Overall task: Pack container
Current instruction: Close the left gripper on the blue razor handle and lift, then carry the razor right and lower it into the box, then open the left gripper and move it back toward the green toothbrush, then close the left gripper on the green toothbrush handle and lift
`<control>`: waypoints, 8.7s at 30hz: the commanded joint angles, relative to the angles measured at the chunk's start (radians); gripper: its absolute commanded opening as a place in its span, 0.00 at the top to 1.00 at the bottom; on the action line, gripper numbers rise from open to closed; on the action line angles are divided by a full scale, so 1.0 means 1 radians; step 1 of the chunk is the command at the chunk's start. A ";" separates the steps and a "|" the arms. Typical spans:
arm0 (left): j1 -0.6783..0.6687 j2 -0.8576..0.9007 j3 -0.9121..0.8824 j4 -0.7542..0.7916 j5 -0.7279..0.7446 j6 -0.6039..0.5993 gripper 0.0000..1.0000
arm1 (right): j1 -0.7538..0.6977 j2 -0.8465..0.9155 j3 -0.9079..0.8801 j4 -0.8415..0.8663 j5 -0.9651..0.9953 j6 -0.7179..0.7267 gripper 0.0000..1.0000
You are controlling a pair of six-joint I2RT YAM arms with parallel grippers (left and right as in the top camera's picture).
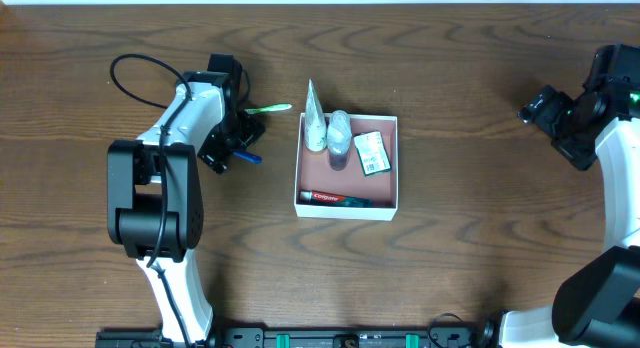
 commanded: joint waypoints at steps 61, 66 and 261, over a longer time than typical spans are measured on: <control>-0.243 -0.569 0.061 -0.169 0.004 0.754 0.94 | 0.007 0.005 0.000 -0.001 -0.004 0.000 0.01; -0.419 -0.583 0.061 -0.143 0.003 0.813 0.94 | 0.007 0.005 0.000 -0.001 -0.004 0.000 0.01; 0.063 0.151 0.134 -0.126 0.124 -0.056 0.02 | 0.007 0.005 0.000 -0.001 -0.004 0.000 0.01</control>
